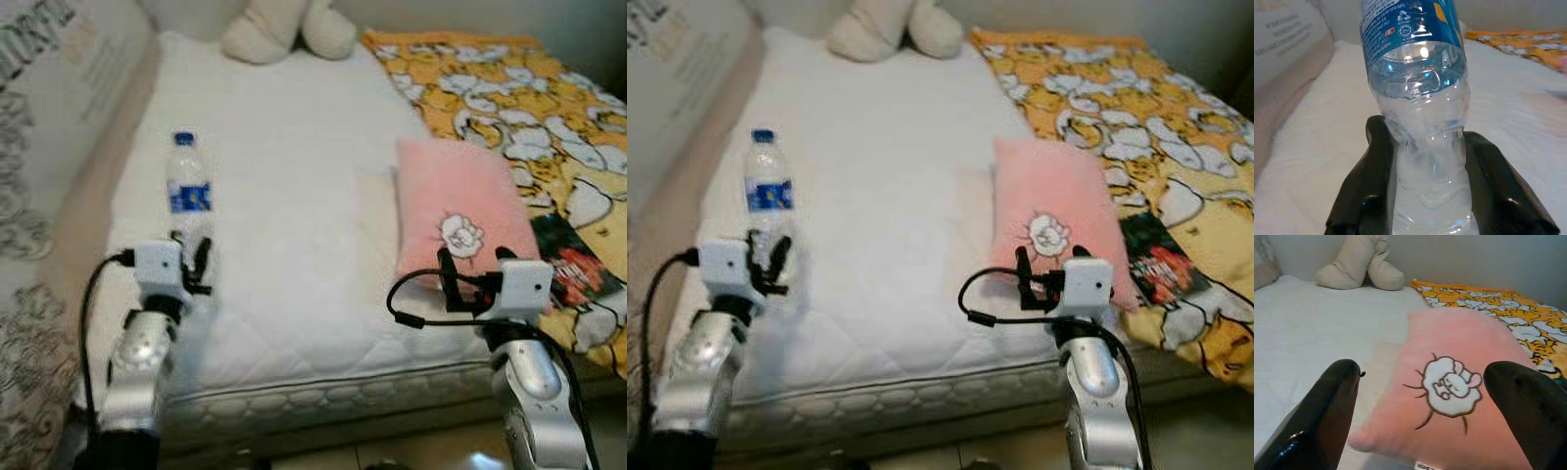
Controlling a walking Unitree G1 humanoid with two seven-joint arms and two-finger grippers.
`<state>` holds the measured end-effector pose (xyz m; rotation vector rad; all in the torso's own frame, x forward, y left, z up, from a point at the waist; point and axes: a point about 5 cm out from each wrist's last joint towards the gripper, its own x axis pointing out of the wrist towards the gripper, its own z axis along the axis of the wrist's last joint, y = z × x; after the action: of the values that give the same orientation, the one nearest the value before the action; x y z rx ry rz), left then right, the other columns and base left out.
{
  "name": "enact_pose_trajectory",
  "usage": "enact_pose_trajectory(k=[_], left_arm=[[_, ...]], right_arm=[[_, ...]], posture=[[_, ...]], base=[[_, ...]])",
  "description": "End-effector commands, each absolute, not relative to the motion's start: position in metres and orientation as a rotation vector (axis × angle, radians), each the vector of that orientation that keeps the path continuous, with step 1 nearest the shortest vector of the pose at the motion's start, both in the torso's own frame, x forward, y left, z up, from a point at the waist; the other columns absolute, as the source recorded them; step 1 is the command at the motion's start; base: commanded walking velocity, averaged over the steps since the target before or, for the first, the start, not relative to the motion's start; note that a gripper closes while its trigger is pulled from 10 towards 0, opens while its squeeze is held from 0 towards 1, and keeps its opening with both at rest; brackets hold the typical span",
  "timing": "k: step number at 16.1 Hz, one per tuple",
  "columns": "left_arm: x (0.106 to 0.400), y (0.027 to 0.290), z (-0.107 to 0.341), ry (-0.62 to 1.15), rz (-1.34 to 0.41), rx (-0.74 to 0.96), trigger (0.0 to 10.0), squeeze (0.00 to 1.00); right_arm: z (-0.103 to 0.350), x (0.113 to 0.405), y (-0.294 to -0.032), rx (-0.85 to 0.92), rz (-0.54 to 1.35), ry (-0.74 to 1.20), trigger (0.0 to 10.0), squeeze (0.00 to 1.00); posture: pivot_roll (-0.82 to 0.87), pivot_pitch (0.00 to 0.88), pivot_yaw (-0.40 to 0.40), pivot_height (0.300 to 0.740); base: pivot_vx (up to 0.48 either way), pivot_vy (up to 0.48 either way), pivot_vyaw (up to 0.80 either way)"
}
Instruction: Clean up the room
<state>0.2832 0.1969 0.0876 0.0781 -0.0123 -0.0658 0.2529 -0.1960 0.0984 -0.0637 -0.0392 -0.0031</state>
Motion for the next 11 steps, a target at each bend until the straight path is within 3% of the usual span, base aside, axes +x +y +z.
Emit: enact_pose_trajectory(k=[1, 5, 7, 11], left_arm=[[0.286, 0.177, 0.094, -0.034, -0.126, 0.089, 10.0, 0.00], [0.287, 0.158, 0.096, -0.008, -0.145, 0.031, 10.0, 0.00], [0.285, 0.157, 0.097, -0.014, -0.148, 0.006, 10.0, 0.00], [0.282, 0.158, 0.100, -0.020, -0.138, 0.006, 10.0, 0.00]], right_arm=[[0.092, 0.251, -0.201, -0.057, -0.022, -0.017, 10.0, 0.00], [0.088, 0.256, -0.194, -0.040, 0.004, 0.001, 10.0, 0.00], [0.086, 0.257, -0.196, -0.052, -0.001, 0.016, 10.0, 0.00], [0.082, 0.258, -0.195, -0.071, 0.009, 0.034, 10.0, 0.00]], posture=[[-0.06, 0.000, -0.009, 0.740], [-0.07, 0.000, -0.016, 0.740], [-0.07, 0.000, -0.015, 0.740], [-0.07, 0.000, -0.014, 0.740]], base=[[0.000, 0.000, 0.00], [0.000, 0.000, 0.00], [0.000, -0.396, 0.00], [0.000, -0.480, 0.61]])
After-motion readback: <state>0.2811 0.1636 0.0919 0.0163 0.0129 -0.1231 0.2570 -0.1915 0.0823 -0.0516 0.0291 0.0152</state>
